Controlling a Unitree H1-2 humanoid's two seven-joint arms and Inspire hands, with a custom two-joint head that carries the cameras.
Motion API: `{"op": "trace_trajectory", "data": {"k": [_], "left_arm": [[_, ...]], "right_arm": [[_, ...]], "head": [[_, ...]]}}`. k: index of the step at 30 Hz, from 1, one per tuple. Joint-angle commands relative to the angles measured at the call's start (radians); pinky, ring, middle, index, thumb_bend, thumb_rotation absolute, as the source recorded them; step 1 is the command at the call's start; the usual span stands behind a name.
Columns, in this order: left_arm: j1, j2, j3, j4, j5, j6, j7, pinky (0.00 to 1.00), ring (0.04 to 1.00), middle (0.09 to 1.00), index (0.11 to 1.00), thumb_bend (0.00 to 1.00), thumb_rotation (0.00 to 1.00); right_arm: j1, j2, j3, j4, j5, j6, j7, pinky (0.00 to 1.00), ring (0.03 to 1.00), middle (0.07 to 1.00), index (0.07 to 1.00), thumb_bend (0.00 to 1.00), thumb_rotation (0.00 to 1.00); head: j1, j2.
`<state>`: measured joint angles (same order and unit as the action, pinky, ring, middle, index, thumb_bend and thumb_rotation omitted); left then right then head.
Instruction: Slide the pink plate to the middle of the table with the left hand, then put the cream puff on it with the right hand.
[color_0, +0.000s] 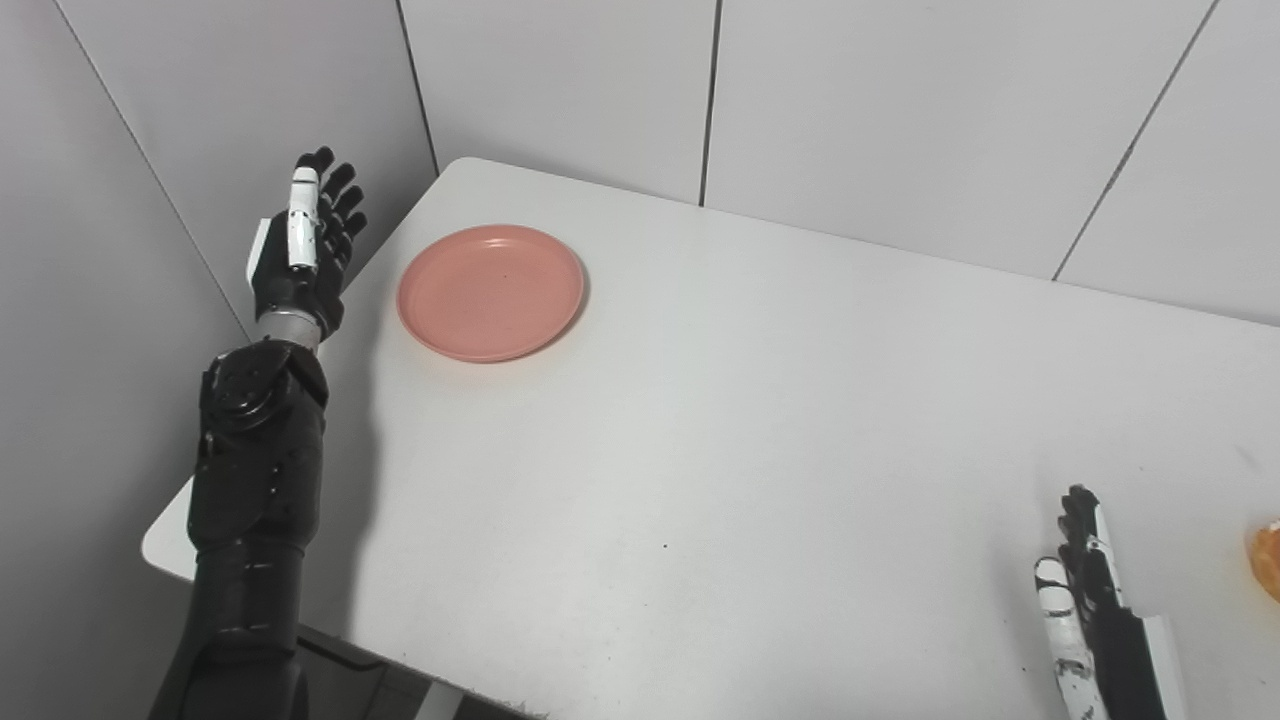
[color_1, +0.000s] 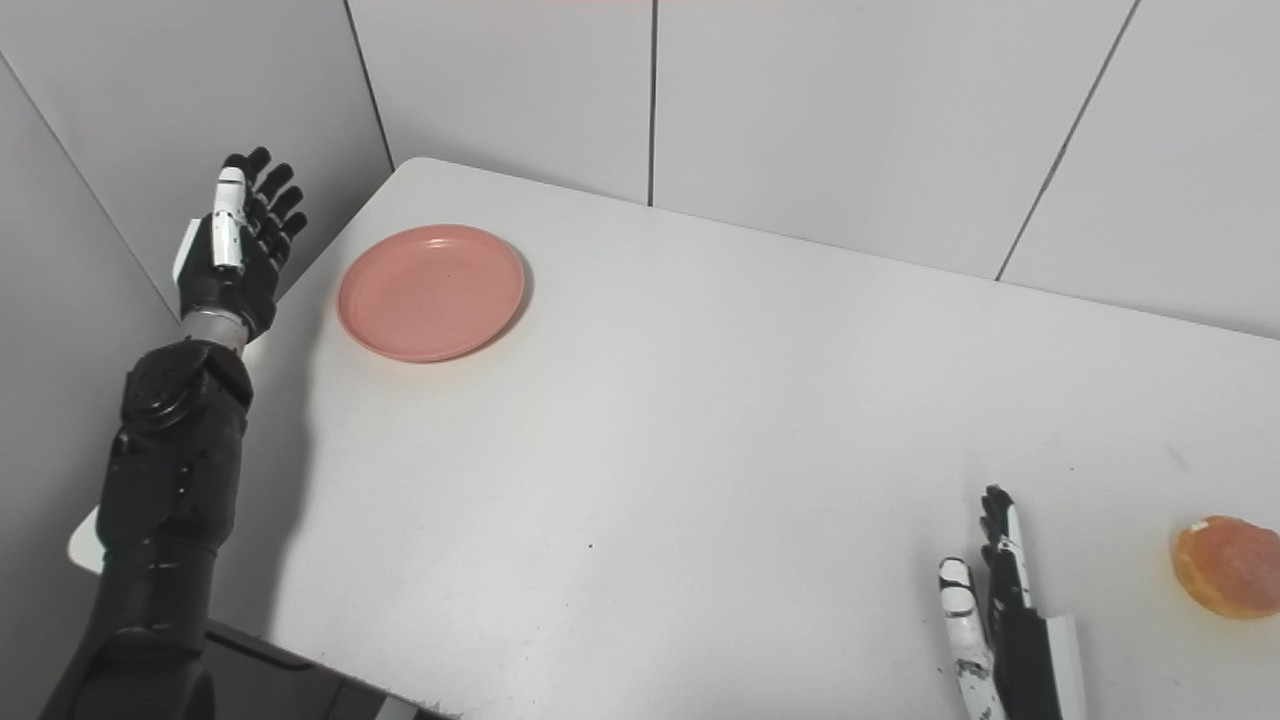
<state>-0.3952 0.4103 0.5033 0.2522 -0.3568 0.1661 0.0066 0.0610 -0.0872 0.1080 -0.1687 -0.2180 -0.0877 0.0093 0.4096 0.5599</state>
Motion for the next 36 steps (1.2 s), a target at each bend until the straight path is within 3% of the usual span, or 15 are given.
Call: {"op": "trace_trajectory", "data": {"k": [1, 10, 19, 36], "left_arm": [[-0.043, 0.036, 0.003, -0.007, -0.004, -0.049, -0.005, 0.96, 0.958, 0.948, 0.939, 0.40, 1.00], [-0.054, 0.028, -0.005, 0.084, -0.015, -0.103, -0.030, 0.97, 0.966, 0.954, 0.928, 0.39, 1.00], [-0.067, 0.013, -0.004, 0.143, -0.035, -0.109, -0.034, 0.95, 0.941, 0.939, 0.921, 0.39, 1.00], [-0.092, 0.029, -0.038, 0.314, -0.026, -0.173, -0.072, 0.95, 0.944, 0.941, 0.928, 0.40, 1.00]], "right_arm": [[0.008, -0.006, -0.008, -0.020, -0.005, -0.001, -0.001, 1.00, 1.000, 1.000, 1.000, 0.11, 1.00], [0.010, -0.001, -0.008, -0.028, 0.002, 0.007, 0.003, 1.00, 1.000, 1.000, 1.000, 0.10, 1.00], [0.010, 0.000, -0.009, -0.036, -0.001, 0.015, 0.003, 1.00, 1.000, 1.000, 1.000, 0.10, 1.00], [0.012, 0.005, -0.006, -0.044, 0.006, 0.023, 0.009, 1.00, 1.000, 1.000, 1.000, 0.10, 1.00]], "head": [[0.001, 0.003], [0.000, 0.009], [0.001, 0.011], [-0.006, 0.017]]}}
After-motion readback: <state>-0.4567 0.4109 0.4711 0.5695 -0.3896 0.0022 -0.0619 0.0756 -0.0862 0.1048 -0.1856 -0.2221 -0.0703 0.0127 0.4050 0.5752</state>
